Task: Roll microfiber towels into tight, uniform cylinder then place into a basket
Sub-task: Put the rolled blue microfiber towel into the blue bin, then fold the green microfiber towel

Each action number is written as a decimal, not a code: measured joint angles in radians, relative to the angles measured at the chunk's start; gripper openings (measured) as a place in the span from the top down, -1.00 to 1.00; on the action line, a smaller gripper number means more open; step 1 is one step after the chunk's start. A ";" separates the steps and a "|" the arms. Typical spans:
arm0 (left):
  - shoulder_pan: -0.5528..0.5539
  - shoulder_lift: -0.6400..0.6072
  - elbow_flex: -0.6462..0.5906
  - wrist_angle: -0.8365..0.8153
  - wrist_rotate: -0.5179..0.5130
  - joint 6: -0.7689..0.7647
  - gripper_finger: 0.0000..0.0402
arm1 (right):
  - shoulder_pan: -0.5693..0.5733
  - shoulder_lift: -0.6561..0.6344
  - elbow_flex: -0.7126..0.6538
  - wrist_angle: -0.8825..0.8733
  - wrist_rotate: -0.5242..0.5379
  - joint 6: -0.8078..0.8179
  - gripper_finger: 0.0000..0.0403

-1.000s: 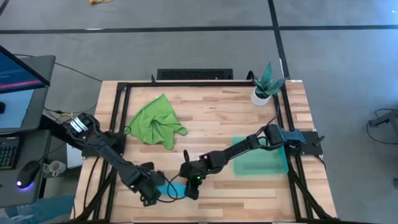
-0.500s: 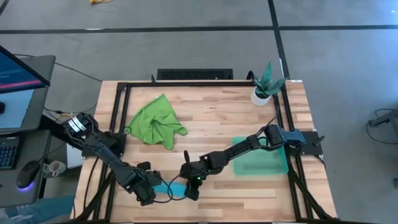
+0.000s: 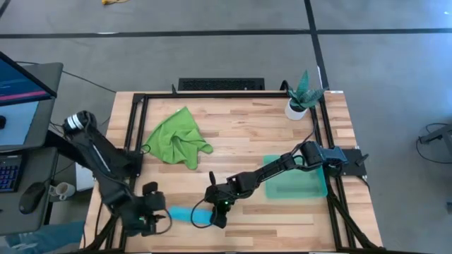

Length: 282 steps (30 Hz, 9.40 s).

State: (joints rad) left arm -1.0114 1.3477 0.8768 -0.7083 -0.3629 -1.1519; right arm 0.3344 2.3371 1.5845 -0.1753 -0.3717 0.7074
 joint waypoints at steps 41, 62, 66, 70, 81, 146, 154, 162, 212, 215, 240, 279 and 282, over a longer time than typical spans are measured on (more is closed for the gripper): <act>0.142 -0.036 -0.404 0.724 0.009 0.043 0.00 | 0.000 0.000 0.000 0.000 0.007 0.000 0.87; 0.170 0.161 -0.396 0.746 0.119 0.029 -0.09 | 0.000 0.000 0.000 0.000 0.006 0.001 0.87; 0.170 0.169 -0.400 0.785 0.126 0.047 -0.05 | 0.000 0.000 0.000 0.000 0.006 0.002 0.89; 0.165 0.177 -0.404 0.837 0.133 0.121 0.18 | 0.000 0.000 0.000 0.000 0.006 0.002 0.90; 0.171 0.180 -0.404 0.875 0.157 0.136 0.91 | 0.002 -0.007 0.002 -0.010 0.008 -0.012 0.91; 0.898 0.415 0.266 0.770 0.290 1.078 0.96 | 0.037 -0.792 -0.306 -1.132 0.612 -0.243 0.91; 0.947 0.592 0.484 0.748 0.309 1.153 0.96 | 0.025 -1.015 -0.538 -1.100 0.613 -0.157 0.92; 0.977 0.789 0.767 0.661 0.338 1.237 0.96 | 0.042 -1.137 -0.671 -1.177 0.575 -0.088 0.92; 0.887 1.004 0.955 0.584 0.523 1.107 0.87 | 0.260 -1.043 -0.831 -0.934 0.136 0.288 0.92; 0.886 1.004 0.954 0.578 0.524 1.115 0.77 | 0.261 -1.043 -0.834 -0.953 0.103 0.290 0.92; 0.912 1.003 1.065 0.457 0.504 1.244 0.45 | 0.267 -1.040 -0.834 -0.954 0.067 0.263 0.90; 0.943 0.839 1.081 0.073 0.509 1.294 0.44 | 0.306 -1.049 -0.675 -1.104 0.217 0.360 0.11; 0.939 0.777 1.065 0.035 0.537 1.295 0.44 | 0.316 -1.049 -0.600 -1.102 0.369 0.337 0.18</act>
State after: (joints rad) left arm -0.0723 2.1248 1.9419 -0.6730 0.1739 0.1434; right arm 0.6499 1.2877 0.9843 -1.2773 -0.0027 1.0443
